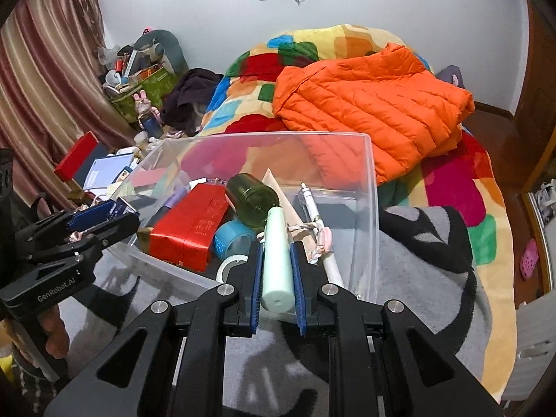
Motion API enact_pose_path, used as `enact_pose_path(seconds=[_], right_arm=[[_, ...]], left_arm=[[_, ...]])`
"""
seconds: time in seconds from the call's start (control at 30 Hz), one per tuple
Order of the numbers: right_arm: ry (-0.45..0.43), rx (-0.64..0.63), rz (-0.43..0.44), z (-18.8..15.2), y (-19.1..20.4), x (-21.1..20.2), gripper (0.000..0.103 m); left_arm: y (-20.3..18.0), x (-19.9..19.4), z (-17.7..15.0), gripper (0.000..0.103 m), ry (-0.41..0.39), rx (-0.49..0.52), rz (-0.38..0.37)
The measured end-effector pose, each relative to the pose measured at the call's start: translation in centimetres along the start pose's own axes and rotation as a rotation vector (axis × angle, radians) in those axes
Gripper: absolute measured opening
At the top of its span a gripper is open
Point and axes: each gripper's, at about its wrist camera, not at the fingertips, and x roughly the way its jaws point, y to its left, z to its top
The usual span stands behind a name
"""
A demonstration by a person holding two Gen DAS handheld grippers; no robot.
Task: Organize objects
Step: 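Release the blue card into the box with the left tool while the right tool releases the green tube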
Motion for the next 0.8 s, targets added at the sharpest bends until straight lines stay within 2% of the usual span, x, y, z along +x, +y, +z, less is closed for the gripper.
enact_pose_path(seconds=[0.1,0.17,0.27,0.53,0.67,0.8], right_arm=[[0.01,-0.01,-0.005,0.2,0.1,0.3,0.015],[0.013,-0.012,-0.009,0.2,0.2,0.3,0.026],[0.004,-0.007,0.006,0.1,0.2,-0.2,0.039],[-0.053,-0.032,0.041,-0.4,1.5,-3.3,0.041],[-0.105,-0.047,0.03,-1.3,2.3,-5.2,0.047],[-0.148,-0.067,0.009,-2.2,2.8,-6.4,0.049]], left_arm=[[-0.3,0.2,0.1,0.05,0.01,0.004,-0.017],[-0.3,0.1,0.1,0.06,0.016,-0.003,-0.03],[-0.1,-0.3,0.0,0.065,0.014,-0.022,-0.052],[-0.4,-2.9,-0.3,0.066,-0.042,-0.02,-0.056],[-0.5,-5.1,-0.6,0.075,-0.107,-0.033,-0.055],[-0.7,-6.9,-1.2,0.083,-0.168,-0.033,-0.036]])
